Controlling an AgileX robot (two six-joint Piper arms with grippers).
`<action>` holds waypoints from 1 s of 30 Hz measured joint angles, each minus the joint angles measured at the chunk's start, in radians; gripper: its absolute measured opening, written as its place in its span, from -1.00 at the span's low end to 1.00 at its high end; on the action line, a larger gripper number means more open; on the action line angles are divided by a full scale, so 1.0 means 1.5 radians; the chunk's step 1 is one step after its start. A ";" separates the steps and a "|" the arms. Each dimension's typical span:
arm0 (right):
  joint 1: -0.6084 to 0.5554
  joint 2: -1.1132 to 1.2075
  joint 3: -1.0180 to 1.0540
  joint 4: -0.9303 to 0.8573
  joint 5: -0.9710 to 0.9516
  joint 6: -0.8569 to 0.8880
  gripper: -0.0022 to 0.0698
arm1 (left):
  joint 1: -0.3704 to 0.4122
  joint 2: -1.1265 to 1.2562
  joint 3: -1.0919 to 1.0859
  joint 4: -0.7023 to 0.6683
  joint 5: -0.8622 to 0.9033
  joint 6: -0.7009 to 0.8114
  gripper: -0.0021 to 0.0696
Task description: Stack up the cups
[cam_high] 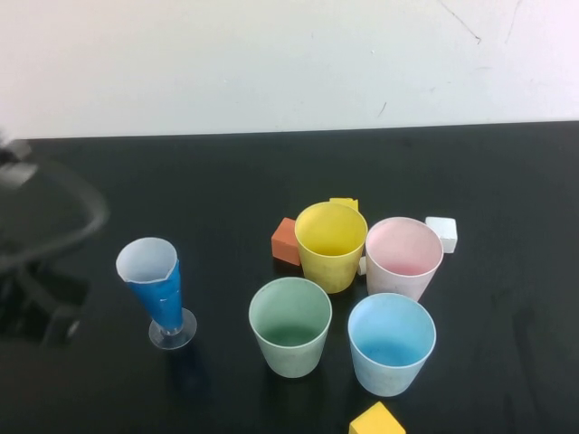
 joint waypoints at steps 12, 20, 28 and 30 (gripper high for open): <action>0.000 0.000 0.000 -0.001 0.010 -0.026 -0.95 | -0.195 0.314 -0.305 0.093 0.127 -0.061 -0.89; 0.000 0.000 0.000 -0.001 0.010 -0.041 -0.95 | -0.232 0.475 -0.411 0.101 0.128 -0.075 0.20; 0.000 0.000 0.000 -0.001 0.010 -0.055 -0.95 | -0.257 0.582 -0.419 0.102 0.128 -0.081 0.54; 0.000 0.000 0.000 -0.001 0.010 -0.055 -0.95 | -0.258 0.606 -0.419 0.105 0.127 -0.081 0.55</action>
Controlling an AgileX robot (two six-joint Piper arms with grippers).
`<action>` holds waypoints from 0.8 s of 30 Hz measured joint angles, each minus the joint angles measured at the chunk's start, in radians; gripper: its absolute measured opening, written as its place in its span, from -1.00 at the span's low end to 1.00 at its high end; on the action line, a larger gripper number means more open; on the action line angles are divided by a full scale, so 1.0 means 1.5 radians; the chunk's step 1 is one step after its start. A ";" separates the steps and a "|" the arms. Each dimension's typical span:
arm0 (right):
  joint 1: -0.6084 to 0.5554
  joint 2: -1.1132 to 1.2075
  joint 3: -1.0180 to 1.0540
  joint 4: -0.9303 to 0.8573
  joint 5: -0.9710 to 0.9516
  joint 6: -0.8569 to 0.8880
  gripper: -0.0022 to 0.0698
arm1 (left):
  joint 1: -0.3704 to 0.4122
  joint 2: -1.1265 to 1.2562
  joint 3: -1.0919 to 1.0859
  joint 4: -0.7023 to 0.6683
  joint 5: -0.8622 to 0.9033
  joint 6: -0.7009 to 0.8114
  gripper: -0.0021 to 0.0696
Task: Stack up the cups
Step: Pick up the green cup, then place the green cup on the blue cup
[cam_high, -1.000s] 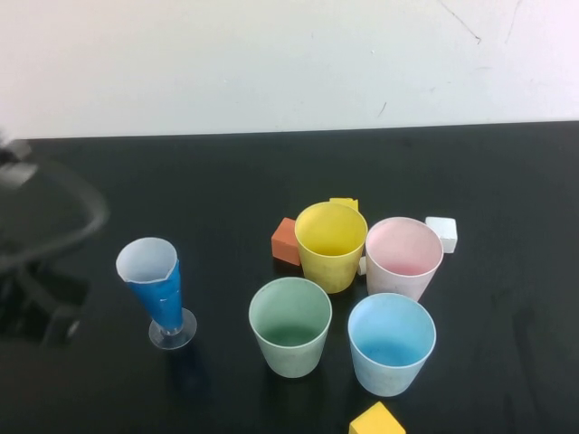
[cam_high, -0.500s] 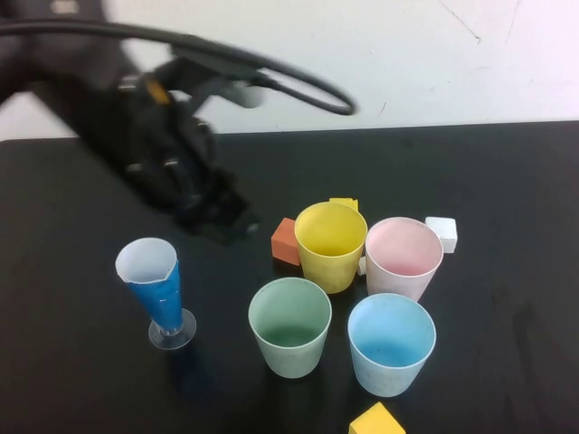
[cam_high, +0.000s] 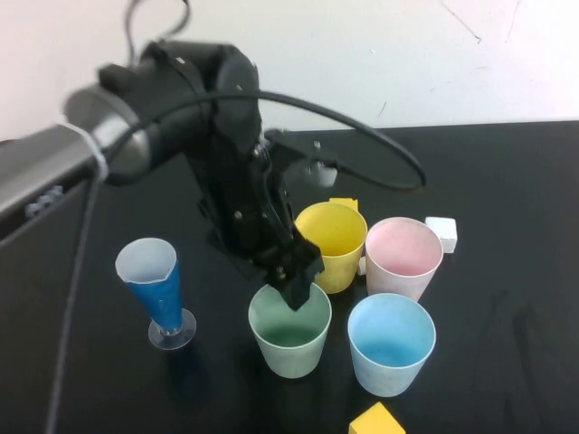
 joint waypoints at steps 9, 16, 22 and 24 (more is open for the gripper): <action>0.000 0.000 0.000 0.005 0.000 -0.018 -0.95 | -0.001 0.051 -0.003 0.017 -0.003 -0.001 -0.70; 0.000 0.000 0.000 0.006 0.000 -0.023 -0.95 | -0.001 -0.008 -0.022 0.020 -0.004 -0.008 -0.92; 0.000 0.000 0.000 0.008 0.000 -0.027 -0.95 | -0.034 -0.119 -0.024 0.061 0.000 -0.031 -0.92; 0.000 0.000 0.000 0.008 0.000 -0.029 -0.95 | -0.058 -0.149 -0.024 0.064 0.002 -0.032 -0.92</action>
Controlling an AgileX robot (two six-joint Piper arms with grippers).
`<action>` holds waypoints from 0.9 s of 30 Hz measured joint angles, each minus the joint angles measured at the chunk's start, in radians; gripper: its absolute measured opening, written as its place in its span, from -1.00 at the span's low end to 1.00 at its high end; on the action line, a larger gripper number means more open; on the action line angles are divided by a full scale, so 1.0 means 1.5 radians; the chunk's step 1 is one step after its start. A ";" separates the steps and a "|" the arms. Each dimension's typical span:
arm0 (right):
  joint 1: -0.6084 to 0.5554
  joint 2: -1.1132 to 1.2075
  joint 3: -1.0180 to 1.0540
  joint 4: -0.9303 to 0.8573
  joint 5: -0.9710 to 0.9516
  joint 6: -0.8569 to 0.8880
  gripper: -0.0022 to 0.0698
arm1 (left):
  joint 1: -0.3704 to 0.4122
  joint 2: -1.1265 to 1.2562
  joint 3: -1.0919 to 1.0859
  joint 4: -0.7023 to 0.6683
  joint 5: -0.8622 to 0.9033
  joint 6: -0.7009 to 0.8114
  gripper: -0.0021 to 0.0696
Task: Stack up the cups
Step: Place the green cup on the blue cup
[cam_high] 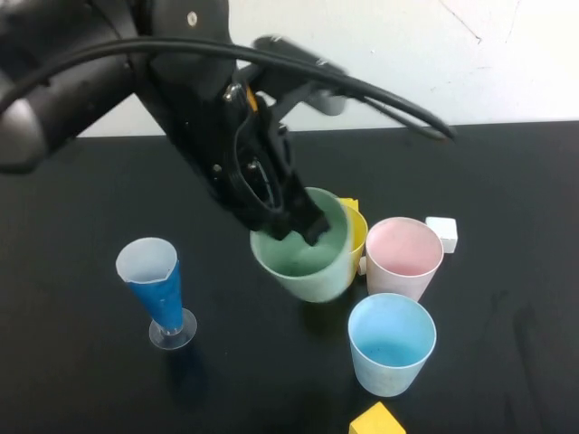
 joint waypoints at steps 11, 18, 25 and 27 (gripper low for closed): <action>0.000 0.000 0.000 0.005 0.002 -0.001 -0.95 | -0.129 0.029 -0.003 0.021 -0.038 -0.006 -0.92; 0.000 0.000 0.000 0.018 0.006 -0.001 -0.95 | -0.130 0.097 -0.003 0.036 -0.070 -0.021 -0.92; 0.000 0.000 0.000 0.028 0.007 -0.001 -0.95 | -0.130 0.124 -0.003 0.045 -0.079 -0.041 -0.55; 0.000 0.000 0.000 0.029 0.007 -0.003 -0.95 | -0.130 0.122 -0.003 0.062 -0.082 -0.053 -0.34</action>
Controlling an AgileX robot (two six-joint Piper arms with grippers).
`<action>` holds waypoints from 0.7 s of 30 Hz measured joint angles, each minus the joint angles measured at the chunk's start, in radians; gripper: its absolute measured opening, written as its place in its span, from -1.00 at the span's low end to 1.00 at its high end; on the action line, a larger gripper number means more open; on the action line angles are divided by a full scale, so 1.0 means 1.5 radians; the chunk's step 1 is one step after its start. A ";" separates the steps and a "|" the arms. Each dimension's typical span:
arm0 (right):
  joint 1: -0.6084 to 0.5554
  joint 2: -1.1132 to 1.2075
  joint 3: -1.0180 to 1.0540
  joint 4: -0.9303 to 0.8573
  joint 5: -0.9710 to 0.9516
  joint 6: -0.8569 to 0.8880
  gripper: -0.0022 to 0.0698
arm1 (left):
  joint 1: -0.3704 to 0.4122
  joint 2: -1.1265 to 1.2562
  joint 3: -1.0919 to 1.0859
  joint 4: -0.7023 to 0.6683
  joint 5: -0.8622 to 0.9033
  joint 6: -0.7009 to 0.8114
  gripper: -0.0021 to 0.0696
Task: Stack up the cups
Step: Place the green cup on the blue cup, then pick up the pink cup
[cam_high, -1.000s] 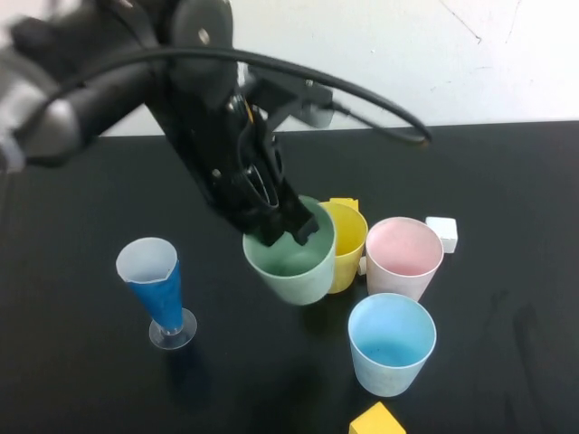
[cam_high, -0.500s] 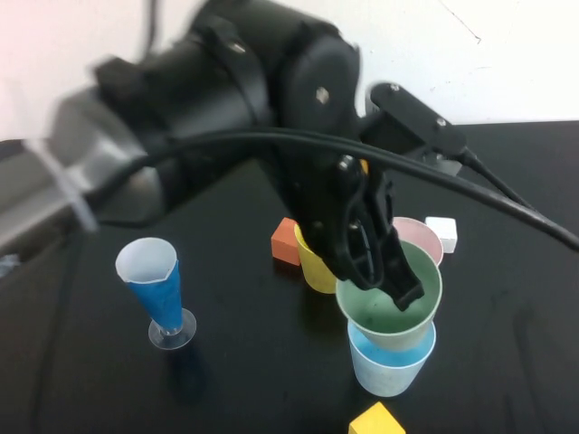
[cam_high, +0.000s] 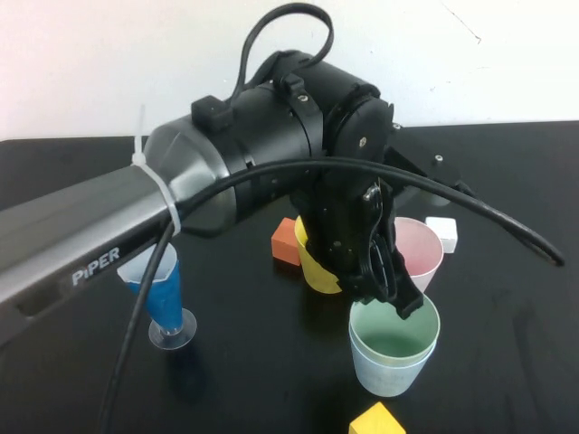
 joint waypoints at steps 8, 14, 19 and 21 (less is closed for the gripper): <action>0.000 0.000 0.000 0.083 0.023 -0.088 -0.95 | 0.000 -0.079 0.000 0.049 0.012 -0.030 -0.25; 0.000 0.001 -0.052 0.105 0.064 -0.153 -0.95 | 0.000 -0.236 0.040 0.050 0.007 -0.036 -0.84; 0.000 0.089 -0.171 0.030 0.102 -0.164 -0.95 | 0.000 -0.392 0.174 0.051 -0.035 -0.067 -0.93; 0.000 0.142 -0.226 -0.024 0.134 -0.166 -0.95 | 0.000 -0.454 0.245 0.051 -0.063 -0.088 -0.93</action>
